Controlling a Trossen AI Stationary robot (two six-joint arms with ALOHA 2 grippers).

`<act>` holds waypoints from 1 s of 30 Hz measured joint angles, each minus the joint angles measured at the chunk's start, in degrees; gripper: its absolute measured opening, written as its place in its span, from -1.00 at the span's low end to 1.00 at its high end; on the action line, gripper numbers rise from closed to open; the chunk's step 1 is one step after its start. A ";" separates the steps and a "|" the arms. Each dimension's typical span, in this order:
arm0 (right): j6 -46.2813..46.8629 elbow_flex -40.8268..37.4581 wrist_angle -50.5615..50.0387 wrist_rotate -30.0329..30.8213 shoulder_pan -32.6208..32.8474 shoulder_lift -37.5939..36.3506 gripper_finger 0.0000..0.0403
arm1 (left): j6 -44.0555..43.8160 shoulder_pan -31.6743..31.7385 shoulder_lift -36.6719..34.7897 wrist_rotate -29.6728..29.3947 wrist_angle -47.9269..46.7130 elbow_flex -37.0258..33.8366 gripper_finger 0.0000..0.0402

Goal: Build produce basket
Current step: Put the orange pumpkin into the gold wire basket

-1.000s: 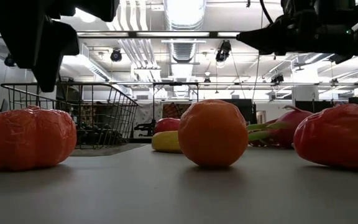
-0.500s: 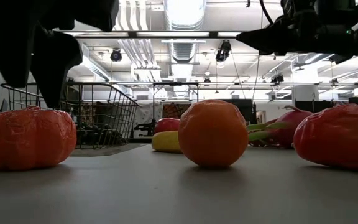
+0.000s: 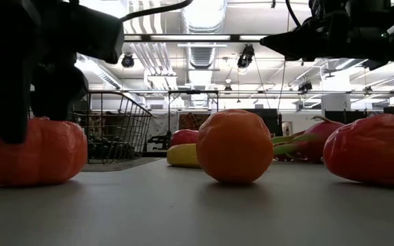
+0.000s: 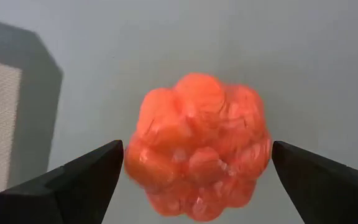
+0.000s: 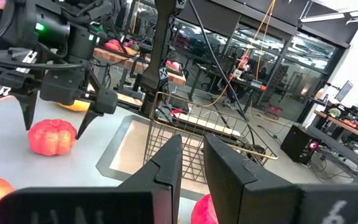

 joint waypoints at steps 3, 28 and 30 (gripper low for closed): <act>-0.01 0.00 0.00 0.00 0.02 0.00 -0.72 | 0.00 0.00 0.00 0.00 0.22 -0.38 0.91; 0.49 0.01 -0.03 0.00 0.01 0.00 -0.72 | 11.77 8.61 -7.34 4.79 -16.78 15.18 0.45; 0.49 0.02 -0.19 0.00 0.00 0.00 -0.72 | 13.94 10.66 -9.47 4.69 -17.34 16.46 0.45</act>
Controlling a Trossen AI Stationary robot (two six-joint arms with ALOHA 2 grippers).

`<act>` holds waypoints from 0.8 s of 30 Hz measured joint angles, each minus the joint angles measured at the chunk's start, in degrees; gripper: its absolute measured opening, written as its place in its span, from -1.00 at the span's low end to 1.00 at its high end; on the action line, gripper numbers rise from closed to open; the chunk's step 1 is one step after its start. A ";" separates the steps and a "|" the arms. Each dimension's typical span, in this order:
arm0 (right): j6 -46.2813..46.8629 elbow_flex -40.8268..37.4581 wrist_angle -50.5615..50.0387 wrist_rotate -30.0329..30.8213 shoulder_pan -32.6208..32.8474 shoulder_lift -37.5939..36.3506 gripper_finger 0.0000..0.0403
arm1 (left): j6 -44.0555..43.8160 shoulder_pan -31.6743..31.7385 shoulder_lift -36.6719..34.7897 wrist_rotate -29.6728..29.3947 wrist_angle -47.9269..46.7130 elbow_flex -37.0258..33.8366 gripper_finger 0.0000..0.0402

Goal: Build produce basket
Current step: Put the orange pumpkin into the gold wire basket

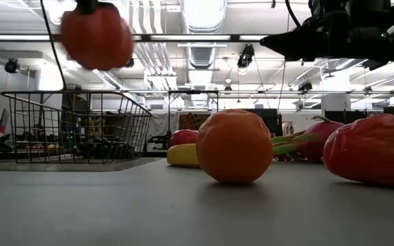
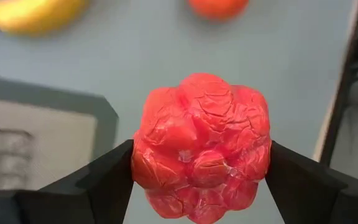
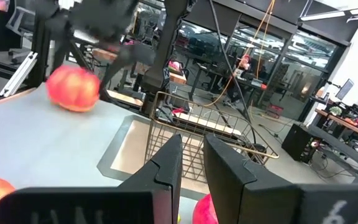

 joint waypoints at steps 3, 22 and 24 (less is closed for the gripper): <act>-0.01 0.00 -0.23 0.00 0.02 0.00 -0.72 | 3.14 3.45 -3.59 -0.48 -1.38 0.49 0.45; -0.58 0.00 -0.84 0.04 0.00 -0.02 -0.72 | 27.09 36.67 -12.13 -9.50 -11.07 -8.26 0.45; -0.59 0.00 -0.83 0.06 0.01 -0.02 -0.72 | 29.31 39.06 -11.87 -9.28 -8.95 -10.85 0.45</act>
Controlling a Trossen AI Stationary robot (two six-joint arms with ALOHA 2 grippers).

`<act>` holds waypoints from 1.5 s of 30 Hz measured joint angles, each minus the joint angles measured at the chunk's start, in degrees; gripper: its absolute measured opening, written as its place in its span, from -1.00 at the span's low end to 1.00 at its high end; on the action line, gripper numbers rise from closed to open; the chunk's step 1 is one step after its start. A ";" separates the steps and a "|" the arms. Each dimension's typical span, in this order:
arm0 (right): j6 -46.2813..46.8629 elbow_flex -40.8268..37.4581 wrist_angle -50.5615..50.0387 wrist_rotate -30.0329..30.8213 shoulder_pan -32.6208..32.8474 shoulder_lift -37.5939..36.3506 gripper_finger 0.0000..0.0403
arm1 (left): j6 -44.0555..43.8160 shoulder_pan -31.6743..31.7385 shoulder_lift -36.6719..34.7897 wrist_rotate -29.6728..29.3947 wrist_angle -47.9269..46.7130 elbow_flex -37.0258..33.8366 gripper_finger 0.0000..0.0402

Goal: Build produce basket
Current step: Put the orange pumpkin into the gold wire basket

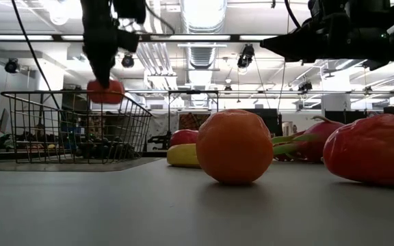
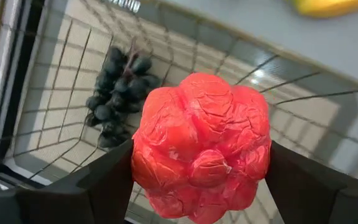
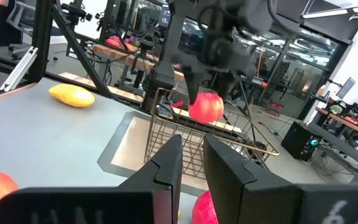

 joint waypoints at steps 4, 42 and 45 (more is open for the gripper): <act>-0.04 0.00 -0.15 0.01 -0.01 0.00 -0.72 | 2.52 3.40 0.68 0.24 4.11 -4.98 0.45; 0.10 0.01 -0.25 0.01 -0.01 0.00 -0.72 | 6.36 6.04 12.07 0.46 19.87 -13.07 0.74; 0.11 0.02 -0.28 0.02 -0.01 0.00 -0.72 | 6.41 6.04 12.07 0.46 19.35 -13.07 0.76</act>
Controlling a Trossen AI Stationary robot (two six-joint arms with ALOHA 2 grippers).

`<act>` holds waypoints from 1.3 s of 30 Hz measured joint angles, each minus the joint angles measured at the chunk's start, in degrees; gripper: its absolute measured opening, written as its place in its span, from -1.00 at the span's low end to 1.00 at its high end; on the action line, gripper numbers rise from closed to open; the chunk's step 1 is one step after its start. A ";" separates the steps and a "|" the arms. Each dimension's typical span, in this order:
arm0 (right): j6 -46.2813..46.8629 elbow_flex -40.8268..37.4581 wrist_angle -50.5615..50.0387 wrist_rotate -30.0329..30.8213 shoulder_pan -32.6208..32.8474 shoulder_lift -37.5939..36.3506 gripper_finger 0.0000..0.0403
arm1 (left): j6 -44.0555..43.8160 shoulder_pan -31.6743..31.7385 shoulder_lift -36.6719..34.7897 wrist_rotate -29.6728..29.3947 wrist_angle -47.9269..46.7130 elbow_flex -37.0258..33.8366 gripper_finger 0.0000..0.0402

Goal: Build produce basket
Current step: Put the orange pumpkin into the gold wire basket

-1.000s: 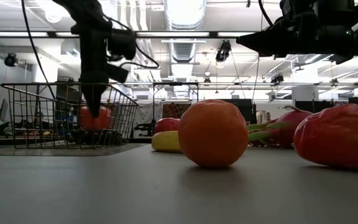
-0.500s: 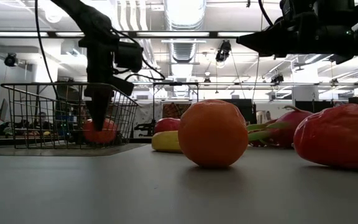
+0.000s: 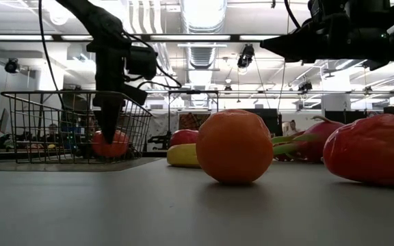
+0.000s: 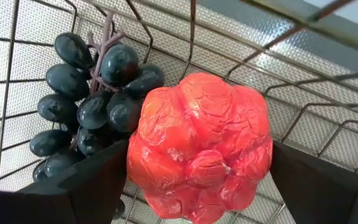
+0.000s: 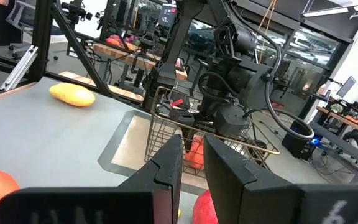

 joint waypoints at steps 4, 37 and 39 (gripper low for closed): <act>0.00 0.01 0.00 -0.01 0.01 0.00 -0.72 | 0.06 0.00 -0.02 0.00 -1.88 0.38 0.76; 0.02 0.01 0.02 -0.02 0.00 0.00 -0.72 | -3.32 -2.06 -16.87 1.23 -5.65 1.88 0.77; 0.02 0.01 0.02 -0.02 0.01 0.00 -0.72 | -4.51 -2.40 -17.53 1.25 -5.51 1.86 0.77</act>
